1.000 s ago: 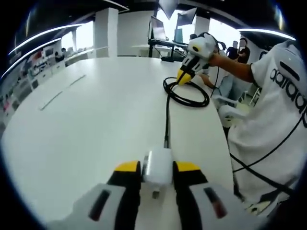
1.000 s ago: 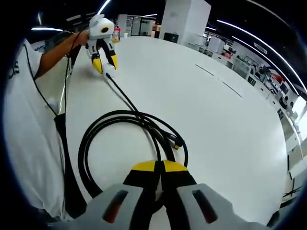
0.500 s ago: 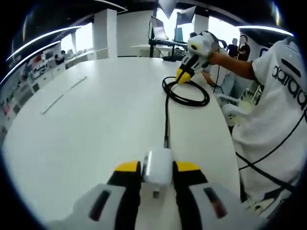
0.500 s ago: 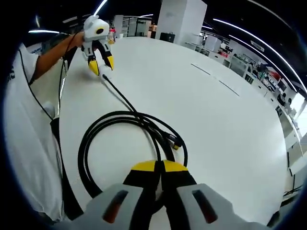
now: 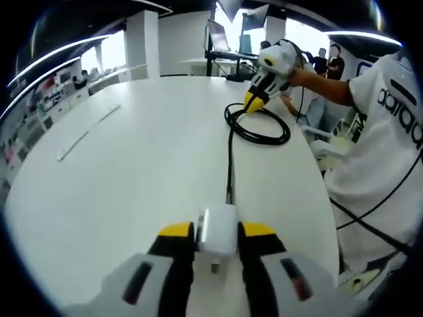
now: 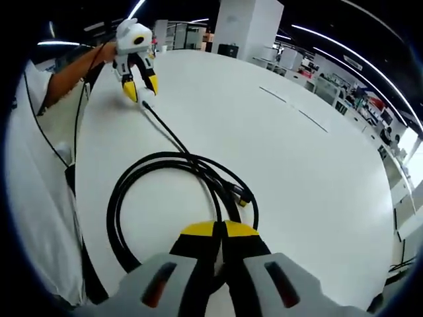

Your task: Plug the desk Type‑C cable into the charger adapter.

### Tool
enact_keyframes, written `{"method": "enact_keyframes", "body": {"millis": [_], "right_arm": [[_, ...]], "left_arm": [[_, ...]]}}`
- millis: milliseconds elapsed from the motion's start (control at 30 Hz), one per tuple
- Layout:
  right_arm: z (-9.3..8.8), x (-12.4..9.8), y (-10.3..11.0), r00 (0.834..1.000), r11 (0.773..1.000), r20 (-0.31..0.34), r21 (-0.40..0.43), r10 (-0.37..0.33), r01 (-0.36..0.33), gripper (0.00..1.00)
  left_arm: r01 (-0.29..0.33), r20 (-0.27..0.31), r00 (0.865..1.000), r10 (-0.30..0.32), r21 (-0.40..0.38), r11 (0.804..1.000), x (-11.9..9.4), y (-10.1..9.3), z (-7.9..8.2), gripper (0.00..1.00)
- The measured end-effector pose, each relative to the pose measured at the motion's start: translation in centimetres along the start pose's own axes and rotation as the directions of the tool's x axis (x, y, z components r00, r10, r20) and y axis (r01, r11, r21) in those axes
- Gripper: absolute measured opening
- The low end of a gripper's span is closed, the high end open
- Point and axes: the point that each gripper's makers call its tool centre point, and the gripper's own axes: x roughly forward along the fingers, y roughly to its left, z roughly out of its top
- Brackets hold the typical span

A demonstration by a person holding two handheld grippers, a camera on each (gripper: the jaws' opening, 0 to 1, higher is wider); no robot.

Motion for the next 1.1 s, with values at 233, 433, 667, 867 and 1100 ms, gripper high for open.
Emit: {"method": "enact_keyframes", "body": {"millis": [233,433,667,867,1100], "right_arm": [[0.3,0.4,-0.8,1.0,1.0,0.004,0.006,-0.01,0.01,0.01],[0.6,0.8,-1.5,0.999,0.999,0.008,0.008,-0.034,0.034,0.01],[0.9,1.2,-1.9,0.998,0.998,0.015,0.023,-0.058,0.057,0.02],[1.3,1.6,-2.3,0.998,0.997,0.023,0.036,-0.064,0.063,0.02],[1.7,1.8,-2.9,0.997,0.997,0.03,0.046,-0.069,0.068,0.02]], "left_arm": [[0.001,0.005,1.0,-0.001,-0.004,1.0,-0.1,1.4,0.0,0.25],[0.004,-0.002,1.0,-0.004,0.001,1.0,0.1,1.9,0.0,0.25],[0.002,-0.02,1.0,-0.001,0.019,1.0,0.3,2.6,0.1,0.25],[-0.002,-0.024,1.0,0.002,0.018,1.0,0.5,3.1,0.3,0.25],[-0.005,-0.023,1.0,0.005,0.014,1.0,0.6,4.1,0.4,0.26]]}}
